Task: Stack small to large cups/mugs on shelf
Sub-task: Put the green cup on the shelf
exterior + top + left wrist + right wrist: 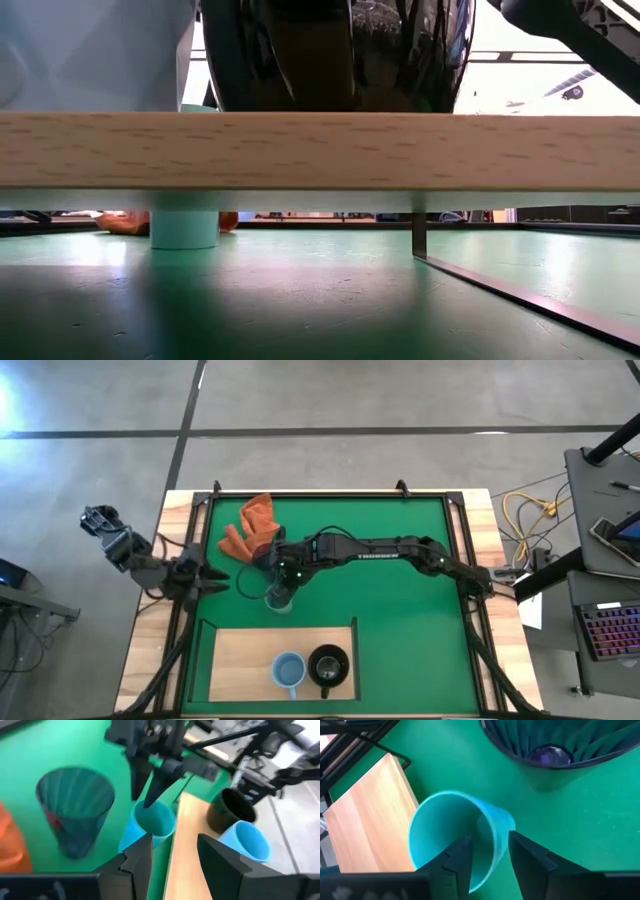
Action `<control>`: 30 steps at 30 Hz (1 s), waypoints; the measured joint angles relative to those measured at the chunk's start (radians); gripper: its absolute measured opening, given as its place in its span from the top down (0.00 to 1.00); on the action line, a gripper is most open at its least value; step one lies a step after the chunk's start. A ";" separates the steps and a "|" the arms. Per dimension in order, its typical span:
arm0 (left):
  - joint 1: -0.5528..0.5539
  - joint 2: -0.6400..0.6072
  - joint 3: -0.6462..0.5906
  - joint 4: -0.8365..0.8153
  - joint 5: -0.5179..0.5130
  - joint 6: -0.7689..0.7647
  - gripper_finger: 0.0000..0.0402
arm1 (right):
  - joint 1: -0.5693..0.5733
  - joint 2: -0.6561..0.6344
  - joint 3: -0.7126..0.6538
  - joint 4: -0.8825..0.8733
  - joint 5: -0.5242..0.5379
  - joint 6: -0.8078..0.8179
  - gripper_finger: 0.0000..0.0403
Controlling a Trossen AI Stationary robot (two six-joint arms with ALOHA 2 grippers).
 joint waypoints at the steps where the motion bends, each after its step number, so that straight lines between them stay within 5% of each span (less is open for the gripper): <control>1: 0.006 0.014 0.000 -0.008 -0.001 -0.028 0.65 | -0.003 0.000 0.000 0.000 0.002 0.000 0.69; 8: 0.097 0.102 0.013 -0.015 0.045 -0.148 0.65 | -0.016 -0.021 0.000 -0.005 0.025 0.016 0.64; 14: 0.250 0.239 0.051 -0.005 0.204 -0.128 0.65 | -0.020 -0.066 0.000 -0.021 0.040 0.042 0.60; 18: 0.368 0.340 0.077 -0.005 0.339 -0.078 0.65 | -0.024 -0.120 0.000 -0.068 0.134 0.057 0.58; 25: 0.502 0.467 0.161 -0.007 0.371 0.030 0.65 | -0.028 -0.215 0.000 -0.236 0.304 0.062 0.53; 30: 0.583 0.571 0.227 -0.006 0.494 0.069 0.65 | -0.027 -0.256 0.000 -0.323 0.360 0.080 0.51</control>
